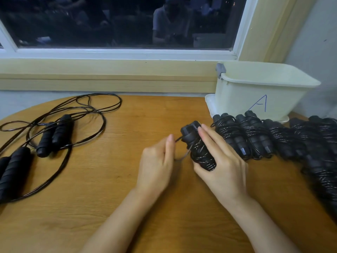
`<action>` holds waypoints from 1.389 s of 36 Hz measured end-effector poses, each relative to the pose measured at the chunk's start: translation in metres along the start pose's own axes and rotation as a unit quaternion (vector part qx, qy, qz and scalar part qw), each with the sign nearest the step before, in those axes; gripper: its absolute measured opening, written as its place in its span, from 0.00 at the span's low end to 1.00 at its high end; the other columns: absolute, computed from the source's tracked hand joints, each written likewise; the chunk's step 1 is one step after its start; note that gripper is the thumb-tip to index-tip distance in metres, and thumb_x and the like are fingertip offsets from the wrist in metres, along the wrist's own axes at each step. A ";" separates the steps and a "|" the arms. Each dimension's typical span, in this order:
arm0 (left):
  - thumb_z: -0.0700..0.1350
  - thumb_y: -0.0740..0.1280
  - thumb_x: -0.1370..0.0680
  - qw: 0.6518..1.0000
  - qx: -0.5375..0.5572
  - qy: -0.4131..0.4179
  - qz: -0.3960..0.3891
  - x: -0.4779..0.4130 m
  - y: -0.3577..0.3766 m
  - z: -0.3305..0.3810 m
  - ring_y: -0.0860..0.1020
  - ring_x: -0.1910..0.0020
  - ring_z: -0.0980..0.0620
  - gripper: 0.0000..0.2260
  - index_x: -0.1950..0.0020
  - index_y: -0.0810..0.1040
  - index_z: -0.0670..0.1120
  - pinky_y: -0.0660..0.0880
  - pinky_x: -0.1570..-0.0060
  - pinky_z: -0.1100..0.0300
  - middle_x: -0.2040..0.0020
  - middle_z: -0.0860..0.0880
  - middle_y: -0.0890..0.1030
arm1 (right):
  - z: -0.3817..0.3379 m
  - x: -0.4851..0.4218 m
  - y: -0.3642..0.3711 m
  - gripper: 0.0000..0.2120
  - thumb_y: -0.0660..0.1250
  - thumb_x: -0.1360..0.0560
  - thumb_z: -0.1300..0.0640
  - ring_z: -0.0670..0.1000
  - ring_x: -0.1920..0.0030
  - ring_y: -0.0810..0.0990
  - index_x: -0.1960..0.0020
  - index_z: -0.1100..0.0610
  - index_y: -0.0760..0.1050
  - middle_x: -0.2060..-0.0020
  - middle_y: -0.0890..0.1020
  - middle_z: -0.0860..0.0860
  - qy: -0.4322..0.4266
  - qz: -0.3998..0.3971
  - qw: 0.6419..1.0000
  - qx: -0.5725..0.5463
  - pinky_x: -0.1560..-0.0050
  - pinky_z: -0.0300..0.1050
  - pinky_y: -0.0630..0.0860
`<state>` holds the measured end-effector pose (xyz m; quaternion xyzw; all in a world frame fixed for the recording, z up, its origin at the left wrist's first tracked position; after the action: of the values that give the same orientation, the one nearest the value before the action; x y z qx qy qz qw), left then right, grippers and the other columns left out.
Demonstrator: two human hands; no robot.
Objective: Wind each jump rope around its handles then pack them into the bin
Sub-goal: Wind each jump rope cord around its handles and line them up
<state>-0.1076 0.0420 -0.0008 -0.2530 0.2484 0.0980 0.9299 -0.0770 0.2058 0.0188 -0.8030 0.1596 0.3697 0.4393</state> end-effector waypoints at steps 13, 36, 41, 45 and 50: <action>0.48 0.59 0.17 0.904 0.341 -0.223 -0.132 -0.003 0.021 -0.026 0.82 0.47 0.47 0.16 0.39 0.81 0.40 0.79 0.50 0.62 0.46 0.37 0.83 | -0.030 0.017 0.028 0.42 0.80 0.39 0.55 0.46 0.47 0.81 0.27 0.45 0.71 0.26 0.68 0.38 -0.016 -0.075 0.996 -0.046 0.55 0.45 0.83; 0.60 0.49 0.20 0.981 -0.100 -0.020 -0.166 0.021 0.059 -0.009 0.74 0.36 0.48 0.27 0.30 0.74 0.48 0.67 0.34 0.50 0.35 0.50 0.79 | 0.069 0.030 -0.069 0.36 0.70 0.26 0.41 0.54 0.46 0.82 0.22 0.40 0.58 0.24 0.62 0.47 0.193 -0.116 0.963 0.145 0.56 0.48 0.79; 0.61 0.48 0.21 0.971 -0.128 -0.022 -0.202 0.038 0.077 -0.004 0.72 0.34 0.50 0.28 0.29 0.74 0.50 0.64 0.31 0.49 0.34 0.51 0.78 | 0.101 0.055 -0.088 0.36 0.70 0.25 0.42 0.57 0.32 0.74 0.21 0.44 0.58 0.23 0.62 0.52 0.222 -0.134 0.941 0.215 0.52 0.53 0.82; 0.60 0.51 0.18 0.965 -0.162 -0.020 -0.204 0.043 0.079 -0.004 0.71 0.33 0.51 0.25 0.30 0.74 0.50 0.61 0.32 0.52 0.35 0.51 0.78 | 0.120 0.070 -0.086 0.39 0.78 0.31 0.46 0.67 0.26 0.64 0.25 0.54 0.68 0.32 0.74 0.62 0.210 -0.140 0.920 0.300 0.34 0.66 0.71; 0.54 0.54 0.16 0.966 -0.163 -0.031 -0.200 0.044 0.077 -0.005 0.72 0.33 0.51 0.19 0.31 0.75 0.48 0.62 0.31 0.51 0.35 0.50 0.78 | 0.128 0.077 -0.090 0.39 0.80 0.35 0.48 0.72 0.28 0.65 0.28 0.56 0.72 0.34 0.75 0.67 0.197 -0.110 0.911 0.345 0.35 0.76 0.62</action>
<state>-0.0953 0.1072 -0.0595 -0.4429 0.1450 -0.0425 0.8837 -0.0308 0.3670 -0.0288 -0.6706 0.2710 0.0747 0.6865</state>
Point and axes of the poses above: each hand's wrist, its own x-axis away from the middle knuckle, its own y-axis out of the palm, z = x × y, the point moved 9 cm from there along -x, towards the middle knuckle
